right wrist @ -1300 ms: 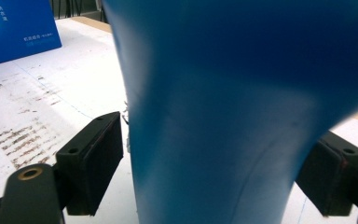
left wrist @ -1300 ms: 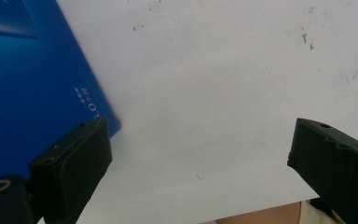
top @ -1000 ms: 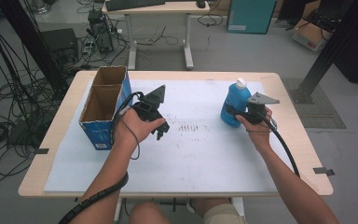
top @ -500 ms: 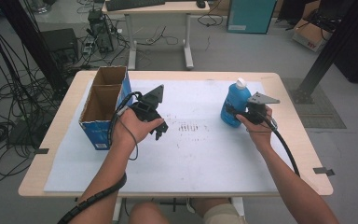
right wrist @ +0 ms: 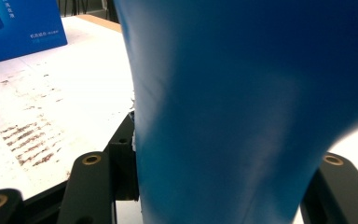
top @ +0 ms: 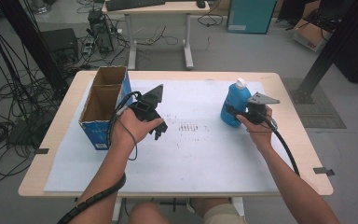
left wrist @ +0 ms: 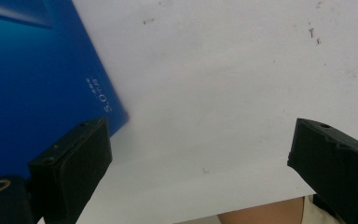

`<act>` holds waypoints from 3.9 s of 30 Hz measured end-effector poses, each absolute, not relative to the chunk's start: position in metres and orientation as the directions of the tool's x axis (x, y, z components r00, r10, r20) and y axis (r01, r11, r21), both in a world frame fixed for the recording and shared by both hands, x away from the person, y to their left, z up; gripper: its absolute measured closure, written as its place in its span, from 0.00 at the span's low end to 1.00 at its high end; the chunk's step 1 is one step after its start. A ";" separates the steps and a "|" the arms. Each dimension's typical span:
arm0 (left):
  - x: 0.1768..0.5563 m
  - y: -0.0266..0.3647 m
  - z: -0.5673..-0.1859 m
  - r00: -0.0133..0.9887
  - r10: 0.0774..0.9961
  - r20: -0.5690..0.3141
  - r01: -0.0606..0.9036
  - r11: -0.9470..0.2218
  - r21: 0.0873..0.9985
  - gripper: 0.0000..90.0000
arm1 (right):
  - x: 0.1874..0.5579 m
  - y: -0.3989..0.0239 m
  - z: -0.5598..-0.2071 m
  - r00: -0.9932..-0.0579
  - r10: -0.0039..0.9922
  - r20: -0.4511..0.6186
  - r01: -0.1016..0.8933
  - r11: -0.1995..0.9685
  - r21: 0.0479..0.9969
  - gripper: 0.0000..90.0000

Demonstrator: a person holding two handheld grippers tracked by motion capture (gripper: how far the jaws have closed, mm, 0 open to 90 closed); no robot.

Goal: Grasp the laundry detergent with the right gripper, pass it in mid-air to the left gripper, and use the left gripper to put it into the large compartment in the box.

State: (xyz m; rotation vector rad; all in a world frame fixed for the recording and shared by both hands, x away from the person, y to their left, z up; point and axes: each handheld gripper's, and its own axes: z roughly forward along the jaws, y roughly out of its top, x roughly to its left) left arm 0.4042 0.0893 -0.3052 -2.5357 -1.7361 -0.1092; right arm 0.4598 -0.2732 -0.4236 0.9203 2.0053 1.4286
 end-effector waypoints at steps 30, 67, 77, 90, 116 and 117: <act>0.403 0.087 -0.299 0.362 0.927 0.095 0.932 -0.364 0.002 0.07 | 0.460 -0.274 -0.423 -0.640 0.768 -0.011 0.241 0.214 0.947 0.50; 0.398 0.088 -0.292 0.362 0.927 0.100 0.931 -0.366 0.018 0.07 | 0.459 -0.273 -0.423 -0.638 0.770 -0.014 0.239 0.215 0.947 0.50; 0.399 0.087 -0.293 0.366 0.925 0.101 0.929 -0.370 0.018 0.07 | 0.460 -0.274 -0.423 -0.638 0.770 -0.013 0.239 0.214 0.947 0.50; 0.399 0.087 -0.291 0.366 0.925 0.103 0.929 -0.370 0.019 0.07 | 0.460 -0.274 -0.423 -0.639 0.769 -0.012 0.240 0.214 0.947 0.50; 0.398 0.085 -0.290 0.367 0.925 0.103 0.929 -0.371 0.022 0.07 | 0.460 -0.274 -0.423 -0.639 0.769 -0.011 0.239 0.212 0.948 0.50; 0.398 0.085 -0.290 0.367 0.924 0.104 0.928 -0.371 0.022 0.07 | 0.460 -0.274 -0.423 -0.640 0.769 -0.012 0.238 0.212 0.948 0.50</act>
